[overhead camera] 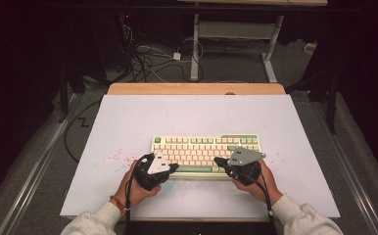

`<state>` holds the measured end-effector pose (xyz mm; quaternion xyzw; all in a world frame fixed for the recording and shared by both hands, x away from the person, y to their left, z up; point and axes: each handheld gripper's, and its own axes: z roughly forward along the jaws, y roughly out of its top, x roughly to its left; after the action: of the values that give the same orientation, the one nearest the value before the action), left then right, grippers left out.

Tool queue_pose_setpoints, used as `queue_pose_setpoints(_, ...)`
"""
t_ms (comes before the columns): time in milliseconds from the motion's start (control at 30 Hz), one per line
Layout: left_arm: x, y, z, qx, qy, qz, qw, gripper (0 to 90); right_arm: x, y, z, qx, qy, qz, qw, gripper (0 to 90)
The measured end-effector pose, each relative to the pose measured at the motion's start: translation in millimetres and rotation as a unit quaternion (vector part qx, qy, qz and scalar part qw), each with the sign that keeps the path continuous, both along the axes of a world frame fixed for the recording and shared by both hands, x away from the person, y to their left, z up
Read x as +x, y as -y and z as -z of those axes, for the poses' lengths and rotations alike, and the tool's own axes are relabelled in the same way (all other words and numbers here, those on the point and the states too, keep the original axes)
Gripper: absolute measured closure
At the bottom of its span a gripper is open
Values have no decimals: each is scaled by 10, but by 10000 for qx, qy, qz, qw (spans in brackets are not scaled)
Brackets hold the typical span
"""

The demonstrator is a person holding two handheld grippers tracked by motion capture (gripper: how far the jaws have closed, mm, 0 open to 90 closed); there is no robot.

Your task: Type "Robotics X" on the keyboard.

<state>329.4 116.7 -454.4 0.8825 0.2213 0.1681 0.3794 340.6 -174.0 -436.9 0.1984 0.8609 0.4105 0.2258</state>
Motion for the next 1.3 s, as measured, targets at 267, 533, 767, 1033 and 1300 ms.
queue_pose_setpoints(267, 79, 191, 82, 457, -77, 81, 9989, 874, 1, 61, -49, 50, 51, 81, 9999, 900)
queue_pose_setpoints(533, 50, 165, 22, 309, 118, 55, 9994, 830, 17, 126, -60, 17, 51, 167, 9998, 900)
queue_pose_setpoints(767, 65, 31, -34, 55, 174, -103, 9998, 728, 57, 248, 6, -160, -30, 332, 9993, 900)
queue_pose_setpoints(1033, 63, -60, -80, 70, 365, -327, 9988, 518, 107, 344, 112, -392, -166, 460, 9980, 900)
queue_pose_setpoints(1300, 50, -139, -95, 108, 471, -511, 9975, 329, 156, 386, 187, -563, -286, 566, 9964, 900)
